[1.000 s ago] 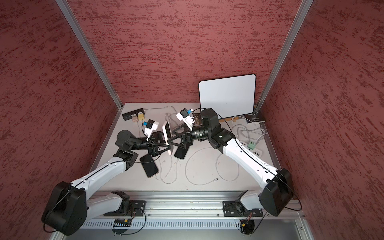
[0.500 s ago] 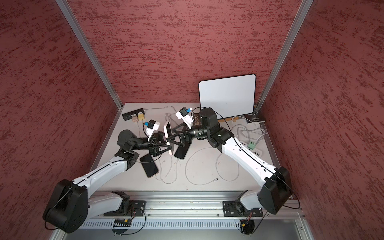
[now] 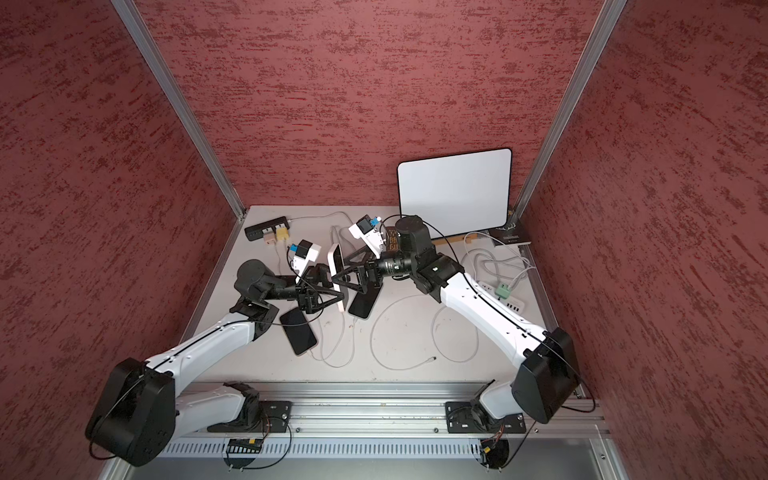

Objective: Unplug the charging cable from the phone
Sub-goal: Place the phone at the center of the board.

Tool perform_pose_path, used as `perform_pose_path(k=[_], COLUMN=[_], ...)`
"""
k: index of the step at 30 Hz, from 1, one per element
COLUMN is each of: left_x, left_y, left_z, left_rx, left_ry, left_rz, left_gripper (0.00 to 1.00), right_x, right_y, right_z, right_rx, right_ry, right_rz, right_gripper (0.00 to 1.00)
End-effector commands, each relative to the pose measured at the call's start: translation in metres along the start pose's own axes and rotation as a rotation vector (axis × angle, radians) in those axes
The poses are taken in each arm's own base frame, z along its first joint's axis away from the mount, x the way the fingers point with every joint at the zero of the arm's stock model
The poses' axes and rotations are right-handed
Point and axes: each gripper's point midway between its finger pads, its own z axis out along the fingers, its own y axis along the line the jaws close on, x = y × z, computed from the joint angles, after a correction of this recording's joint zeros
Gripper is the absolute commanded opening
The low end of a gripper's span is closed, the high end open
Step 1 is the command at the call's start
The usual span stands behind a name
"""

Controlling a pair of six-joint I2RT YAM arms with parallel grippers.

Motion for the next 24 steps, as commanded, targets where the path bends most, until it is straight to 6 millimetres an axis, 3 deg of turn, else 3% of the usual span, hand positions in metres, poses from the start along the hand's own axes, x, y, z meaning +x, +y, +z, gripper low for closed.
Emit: perform_pose_path(k=[1, 10, 18, 24], left_x=[-0.0091, -0.0086, -0.0081, -0.0078], left_y=[-0.0107, -0.0099, -0.0086, -0.0080], left_z=[0.0022, 0.0024, 0.0025, 0.0026], left_rx=[0.027, 0.026, 0.024, 0.023], left_ry=[-0.013, -0.012, -0.013, -0.012], left_rz=[0.075, 0.072, 0.071, 0.068], left_gripper=[0.35, 0.36, 0.37, 0.45], right_x=[-0.0079, -0.0075, -0.0073, -0.0074], right_y=[0.0025, 0.0048, 0.0088, 0.0110], right_z=[0.0058, 0.0083, 0.0064, 0.0051], right_rx=[-0.026, -0.052, -0.063, -0.066], right_ry=[-0.005, -0.011, -0.017, -0.020], right_rz=[-0.020, -0.026, -0.040, -0.048], right_gripper=[0.99, 0.94, 0.79, 0.66])
